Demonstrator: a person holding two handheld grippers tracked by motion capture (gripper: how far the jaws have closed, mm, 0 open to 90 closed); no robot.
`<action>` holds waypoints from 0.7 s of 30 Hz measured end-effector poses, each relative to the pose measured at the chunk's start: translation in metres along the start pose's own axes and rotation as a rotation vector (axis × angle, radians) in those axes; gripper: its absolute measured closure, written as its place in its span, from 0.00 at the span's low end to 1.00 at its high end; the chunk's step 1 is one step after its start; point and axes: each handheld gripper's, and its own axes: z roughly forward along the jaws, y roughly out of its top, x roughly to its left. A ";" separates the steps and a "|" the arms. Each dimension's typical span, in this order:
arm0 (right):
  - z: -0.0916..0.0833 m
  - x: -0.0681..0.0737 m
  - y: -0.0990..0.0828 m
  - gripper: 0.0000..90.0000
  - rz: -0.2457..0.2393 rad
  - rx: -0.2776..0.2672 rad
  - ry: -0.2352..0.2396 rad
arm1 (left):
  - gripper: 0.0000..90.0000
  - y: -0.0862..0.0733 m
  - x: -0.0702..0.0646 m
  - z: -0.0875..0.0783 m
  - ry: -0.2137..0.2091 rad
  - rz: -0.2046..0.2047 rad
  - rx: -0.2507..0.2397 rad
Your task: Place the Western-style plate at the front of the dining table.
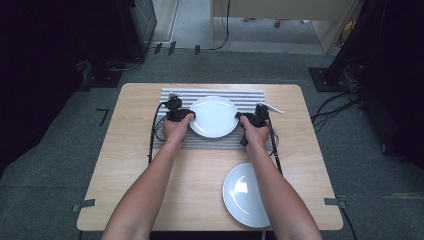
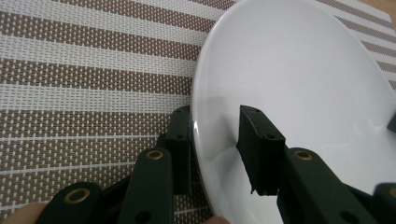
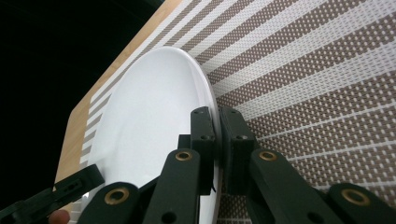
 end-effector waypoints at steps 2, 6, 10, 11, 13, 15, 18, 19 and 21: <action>0.003 -0.002 -0.001 0.94 0.002 -0.003 -0.003 | 0.74 -0.001 0.000 0.000 0.003 0.002 -0.004; 0.006 -0.003 -0.001 0.94 -0.016 -0.022 0.004 | 0.75 -0.001 0.002 0.000 -0.010 -0.018 -0.008; 0.008 0.003 0.001 0.93 -0.082 -0.025 -0.031 | 0.76 0.000 0.004 -0.001 -0.017 -0.026 -0.003; 0.009 0.003 0.001 0.93 -0.087 -0.031 -0.032 | 0.76 0.000 0.004 -0.001 -0.012 -0.024 -0.005; 0.010 0.004 0.001 0.93 -0.087 -0.030 -0.029 | 0.76 0.000 0.004 -0.001 -0.006 -0.021 -0.010; 0.012 0.004 0.000 0.93 -0.095 -0.034 -0.028 | 0.76 -0.001 0.004 -0.001 -0.006 -0.029 -0.017; 0.013 0.005 0.001 0.92 -0.111 -0.035 -0.028 | 0.75 -0.001 0.004 -0.001 -0.002 -0.019 -0.011; 0.013 0.005 0.001 0.92 -0.118 -0.037 -0.027 | 0.74 -0.001 0.003 -0.001 0.000 -0.013 -0.012; 0.013 0.005 0.001 0.92 -0.118 -0.041 -0.026 | 0.72 -0.001 0.003 -0.001 0.001 -0.009 -0.012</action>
